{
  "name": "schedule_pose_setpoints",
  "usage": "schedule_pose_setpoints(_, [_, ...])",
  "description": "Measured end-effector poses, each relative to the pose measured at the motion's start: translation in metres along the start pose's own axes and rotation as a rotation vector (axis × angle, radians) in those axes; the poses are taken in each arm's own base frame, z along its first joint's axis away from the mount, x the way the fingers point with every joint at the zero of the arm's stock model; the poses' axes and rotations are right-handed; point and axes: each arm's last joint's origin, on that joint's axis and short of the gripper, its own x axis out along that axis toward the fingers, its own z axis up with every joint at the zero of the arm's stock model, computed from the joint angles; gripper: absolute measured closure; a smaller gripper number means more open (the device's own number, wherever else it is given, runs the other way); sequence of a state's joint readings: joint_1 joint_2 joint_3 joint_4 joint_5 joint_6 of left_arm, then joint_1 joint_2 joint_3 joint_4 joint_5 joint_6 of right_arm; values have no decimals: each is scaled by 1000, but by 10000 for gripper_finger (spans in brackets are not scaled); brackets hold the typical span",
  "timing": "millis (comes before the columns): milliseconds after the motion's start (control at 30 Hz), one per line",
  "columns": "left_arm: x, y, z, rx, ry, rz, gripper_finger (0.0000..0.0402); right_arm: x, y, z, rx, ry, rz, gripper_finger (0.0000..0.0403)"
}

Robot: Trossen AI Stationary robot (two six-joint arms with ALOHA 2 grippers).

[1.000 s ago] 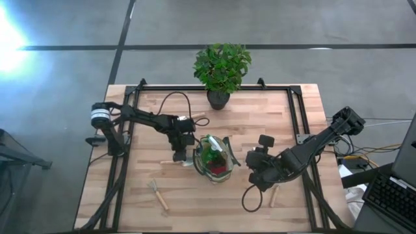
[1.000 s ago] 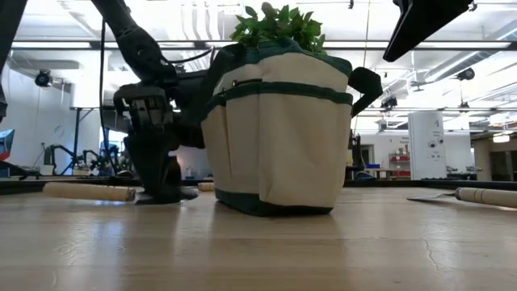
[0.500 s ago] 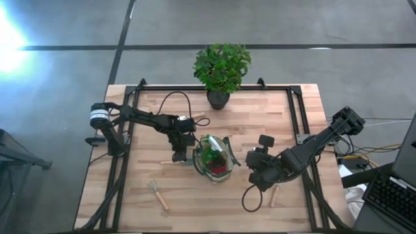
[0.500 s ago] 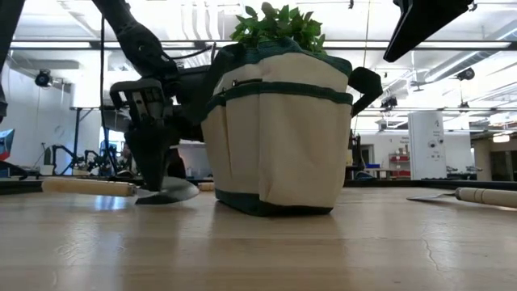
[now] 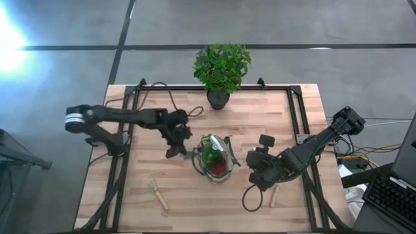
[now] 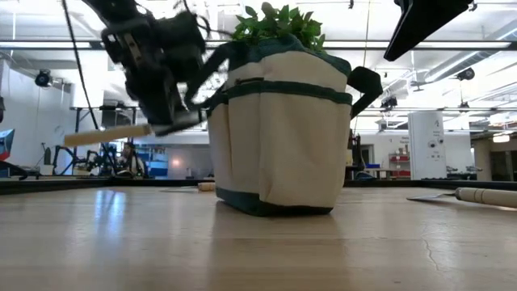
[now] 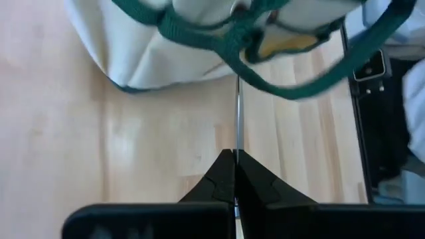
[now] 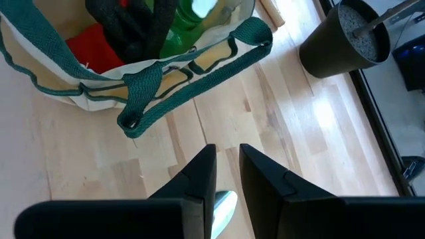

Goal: Pick & Place Garden tools in Gardening bag
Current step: Put the bottom left brown trowel into the green gardening bag

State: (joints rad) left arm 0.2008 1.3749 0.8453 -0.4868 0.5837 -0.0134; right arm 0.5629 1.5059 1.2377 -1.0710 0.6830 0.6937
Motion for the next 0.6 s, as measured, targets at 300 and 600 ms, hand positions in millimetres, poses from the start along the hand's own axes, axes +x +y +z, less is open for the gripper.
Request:
schedule_pose_setpoints(300, [-48, -28, -6, 58, -132, 124, 401, 0, 0, 0, 1, 2, -1, 344])
schedule_pose_setpoints(600, [-77, -39, -39, -139, -38, 363, 401, 0, 0, 0, 2, 2, -1, 344])
